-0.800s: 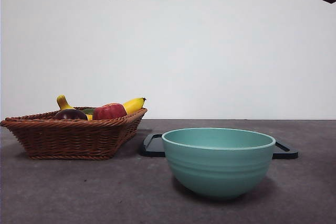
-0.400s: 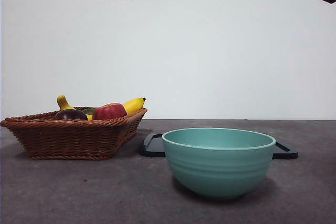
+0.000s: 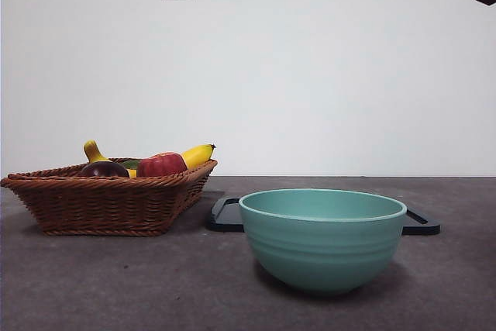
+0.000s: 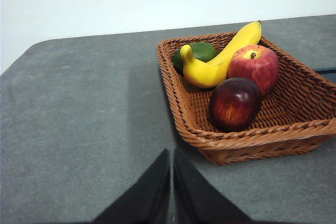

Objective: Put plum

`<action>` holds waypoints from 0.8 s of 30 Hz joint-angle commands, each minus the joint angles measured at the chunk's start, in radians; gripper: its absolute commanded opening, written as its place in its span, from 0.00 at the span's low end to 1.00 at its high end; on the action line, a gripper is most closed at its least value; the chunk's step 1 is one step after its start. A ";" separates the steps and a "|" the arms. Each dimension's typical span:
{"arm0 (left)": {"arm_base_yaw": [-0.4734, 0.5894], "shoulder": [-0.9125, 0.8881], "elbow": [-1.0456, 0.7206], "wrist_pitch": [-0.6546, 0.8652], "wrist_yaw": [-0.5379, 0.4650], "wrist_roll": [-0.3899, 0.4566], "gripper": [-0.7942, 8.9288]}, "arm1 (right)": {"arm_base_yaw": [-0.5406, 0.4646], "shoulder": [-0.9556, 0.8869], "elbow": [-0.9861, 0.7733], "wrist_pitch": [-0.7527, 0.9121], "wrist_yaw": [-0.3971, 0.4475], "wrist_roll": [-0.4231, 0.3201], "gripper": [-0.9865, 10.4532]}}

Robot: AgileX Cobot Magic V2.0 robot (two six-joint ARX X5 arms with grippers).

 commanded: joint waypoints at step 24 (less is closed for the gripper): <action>0.003 -0.002 -0.021 -0.008 -0.002 -0.004 0.09 | -0.664 -0.594 -0.659 0.857 0.228 -0.182 0.09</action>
